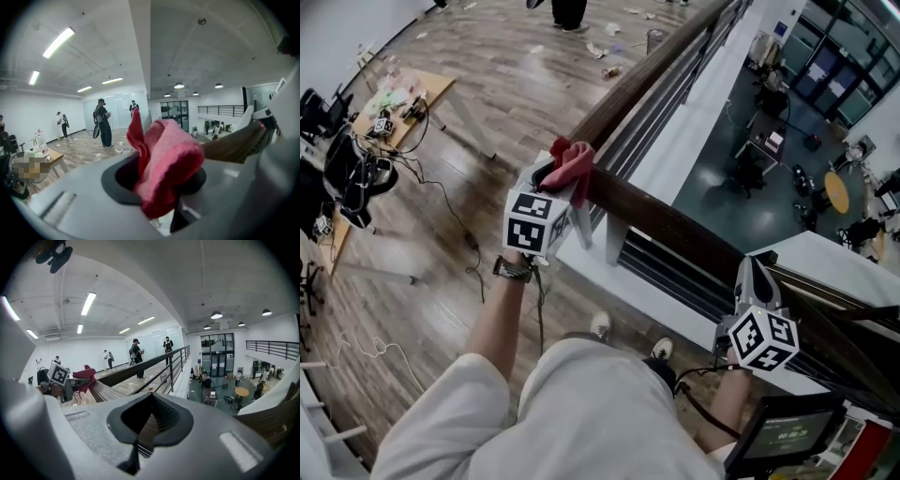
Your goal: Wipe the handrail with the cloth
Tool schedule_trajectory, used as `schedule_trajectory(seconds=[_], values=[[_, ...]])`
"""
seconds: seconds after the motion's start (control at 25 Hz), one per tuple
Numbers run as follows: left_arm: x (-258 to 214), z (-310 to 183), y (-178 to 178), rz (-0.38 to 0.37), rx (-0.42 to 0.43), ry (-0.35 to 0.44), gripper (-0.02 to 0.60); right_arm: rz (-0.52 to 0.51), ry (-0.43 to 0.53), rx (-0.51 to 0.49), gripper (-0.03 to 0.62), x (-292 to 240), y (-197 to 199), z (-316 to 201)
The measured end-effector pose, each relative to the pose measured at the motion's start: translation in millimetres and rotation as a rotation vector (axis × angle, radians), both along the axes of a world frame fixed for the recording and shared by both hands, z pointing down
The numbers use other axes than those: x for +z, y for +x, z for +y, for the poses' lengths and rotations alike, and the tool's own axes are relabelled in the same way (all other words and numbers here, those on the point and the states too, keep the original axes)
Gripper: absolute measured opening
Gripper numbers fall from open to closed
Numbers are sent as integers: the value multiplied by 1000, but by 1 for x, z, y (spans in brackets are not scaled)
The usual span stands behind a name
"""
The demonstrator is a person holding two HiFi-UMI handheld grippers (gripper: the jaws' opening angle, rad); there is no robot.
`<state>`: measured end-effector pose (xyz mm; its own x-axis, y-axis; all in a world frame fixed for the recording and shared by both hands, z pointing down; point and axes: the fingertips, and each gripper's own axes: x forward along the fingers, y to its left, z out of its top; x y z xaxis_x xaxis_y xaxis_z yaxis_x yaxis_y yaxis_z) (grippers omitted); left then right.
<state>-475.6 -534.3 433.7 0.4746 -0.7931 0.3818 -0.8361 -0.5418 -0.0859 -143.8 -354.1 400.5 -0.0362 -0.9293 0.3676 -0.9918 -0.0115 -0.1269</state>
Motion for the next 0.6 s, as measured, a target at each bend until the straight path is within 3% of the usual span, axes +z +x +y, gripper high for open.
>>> schedule_trajectory(seconds=[0.16, 0.6], values=[[-1, -9, -11, -27, -30, 66, 160, 6, 5, 37, 3, 1, 11, 1], [-2, -25, -40, -7, -104, 20, 160, -24, -41, 9, 3, 8, 11, 7]])
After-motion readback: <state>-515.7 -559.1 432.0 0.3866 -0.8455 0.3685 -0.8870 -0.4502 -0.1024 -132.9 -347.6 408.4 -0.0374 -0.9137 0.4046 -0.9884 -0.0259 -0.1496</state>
